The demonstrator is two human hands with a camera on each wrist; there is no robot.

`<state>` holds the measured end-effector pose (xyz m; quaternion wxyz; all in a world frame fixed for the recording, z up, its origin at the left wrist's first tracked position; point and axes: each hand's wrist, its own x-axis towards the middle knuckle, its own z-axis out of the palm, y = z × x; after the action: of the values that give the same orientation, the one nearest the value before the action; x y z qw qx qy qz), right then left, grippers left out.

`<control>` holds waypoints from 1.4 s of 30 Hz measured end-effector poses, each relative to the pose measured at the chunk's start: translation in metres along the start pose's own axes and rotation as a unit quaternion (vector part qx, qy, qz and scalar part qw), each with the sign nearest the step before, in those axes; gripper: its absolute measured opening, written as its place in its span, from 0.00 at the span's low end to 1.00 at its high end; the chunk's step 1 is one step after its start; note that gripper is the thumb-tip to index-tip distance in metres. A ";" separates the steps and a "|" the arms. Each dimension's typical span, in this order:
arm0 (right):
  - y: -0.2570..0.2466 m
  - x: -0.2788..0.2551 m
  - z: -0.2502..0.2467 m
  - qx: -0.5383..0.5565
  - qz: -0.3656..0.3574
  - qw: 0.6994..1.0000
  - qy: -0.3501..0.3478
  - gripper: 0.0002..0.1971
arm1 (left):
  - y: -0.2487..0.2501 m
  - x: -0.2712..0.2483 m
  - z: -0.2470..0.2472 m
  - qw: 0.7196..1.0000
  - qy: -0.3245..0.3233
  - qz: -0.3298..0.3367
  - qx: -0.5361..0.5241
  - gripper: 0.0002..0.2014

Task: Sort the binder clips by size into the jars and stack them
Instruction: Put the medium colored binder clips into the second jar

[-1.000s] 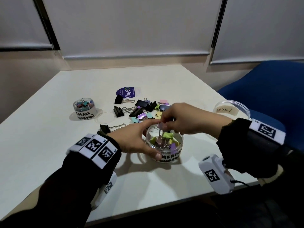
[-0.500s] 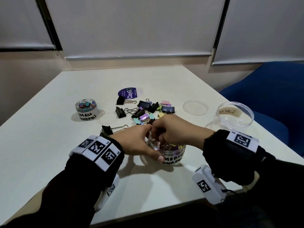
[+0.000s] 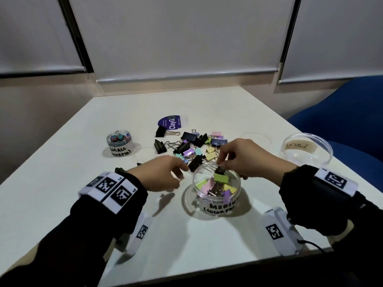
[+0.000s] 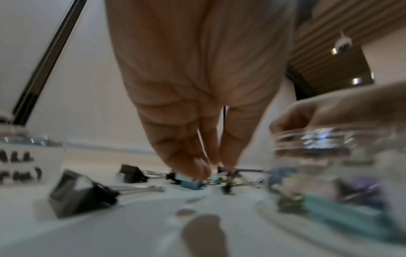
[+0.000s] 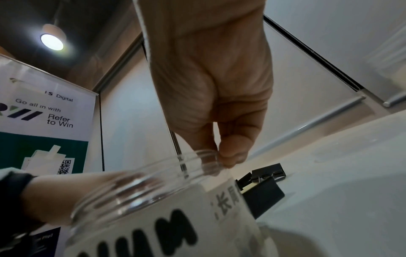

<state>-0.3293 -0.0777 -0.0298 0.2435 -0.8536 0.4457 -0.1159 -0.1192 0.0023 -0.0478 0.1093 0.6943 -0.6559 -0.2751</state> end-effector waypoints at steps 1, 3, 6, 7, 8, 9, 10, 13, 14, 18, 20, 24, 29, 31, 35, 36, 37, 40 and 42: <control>0.001 0.000 0.000 0.005 0.003 1.000 0.000 0.04 | -0.003 0.005 -0.004 0.998 0.057 0.003 0.029 0.22; 0.002 0.000 0.001 0.013 0.008 1.000 0.000 0.05 | -0.005 0.015 -0.010 0.987 0.140 0.012 0.082 0.18; 0.002 -0.003 0.004 0.034 0.014 0.999 -0.008 0.04 | -0.004 0.034 -0.010 0.982 0.132 -0.001 0.132 0.20; 0.002 -0.004 0.004 0.043 0.016 0.999 -0.012 0.04 | -0.002 0.039 -0.009 0.982 0.113 -0.008 0.153 0.20; 0.003 -0.005 0.004 0.054 0.018 0.998 -0.014 0.03 | 0.000 0.043 -0.008 0.980 0.098 -0.011 0.174 0.20; 0.003 -0.006 0.004 0.066 0.021 0.997 -0.015 0.02 | 0.001 0.046 -0.006 0.978 0.086 -0.013 0.191 0.19; 0.003 -0.007 0.004 0.076 0.023 0.997 -0.014 0.02 | 0.001 0.049 -0.005 0.975 0.085 -0.013 0.203 0.18; 0.003 -0.009 0.004 0.098 0.022 0.995 -0.010 0.01 | -0.001 0.055 -0.006 0.971 0.103 -0.008 0.214 0.14; 0.004 -0.010 0.005 0.106 0.021 0.994 -0.007 0.01 | -0.001 0.055 -0.005 0.970 0.105 -0.006 0.217 0.13; 0.009 -0.013 0.006 0.127 0.024 0.992 0.003 0.04 | 0.004 0.042 -0.011 0.974 0.135 0.010 0.183 0.10; 0.010 -0.016 0.005 0.131 0.026 0.991 -0.013 0.06 | 0.011 0.022 -0.020 0.976 0.188 0.046 0.099 0.09; 0.013 -0.022 -0.003 0.161 0.041 0.985 -0.051 0.10 | 0.041 -0.024 -0.029 0.980 0.109 0.163 -0.030 0.12; 0.007 -0.022 -0.002 0.170 0.045 0.982 -0.068 0.11 | 0.065 -0.020 -0.004 0.964 0.030 0.190 0.184 0.12; 0.005 -0.022 0.001 0.165 0.042 0.983 -0.067 0.10 | 0.062 -0.011 0.003 0.950 0.043 0.187 0.248 0.10; 0.002 -0.020 0.004 0.176 0.044 0.982 -0.058 0.10 | 0.052 -0.004 0.009 0.930 0.061 0.176 0.316 0.07; 0.002 -0.020 0.004 0.181 0.048 0.981 -0.053 0.11 | 0.050 -0.004 0.009 0.928 0.060 0.184 0.318 0.07; 0.003 -0.019 0.006 0.184 0.051 0.980 -0.048 0.11 | 0.049 -0.005 0.007 0.931 0.059 0.192 0.305 0.07; 0.005 -0.018 0.010 0.196 0.063 0.978 -0.034 0.12 | 0.049 -0.006 -0.007 0.955 0.098 0.198 0.200 0.11; 0.007 -0.019 0.012 0.207 0.070 0.976 -0.027 0.13 | 0.046 0.002 -0.018 0.960 0.152 0.169 0.166 0.15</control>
<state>-0.3402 -0.0614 -0.0435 0.4341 -0.7541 0.4644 -0.1652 -0.1490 -0.0090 -0.0102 0.1352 0.6157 -0.7757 -0.0312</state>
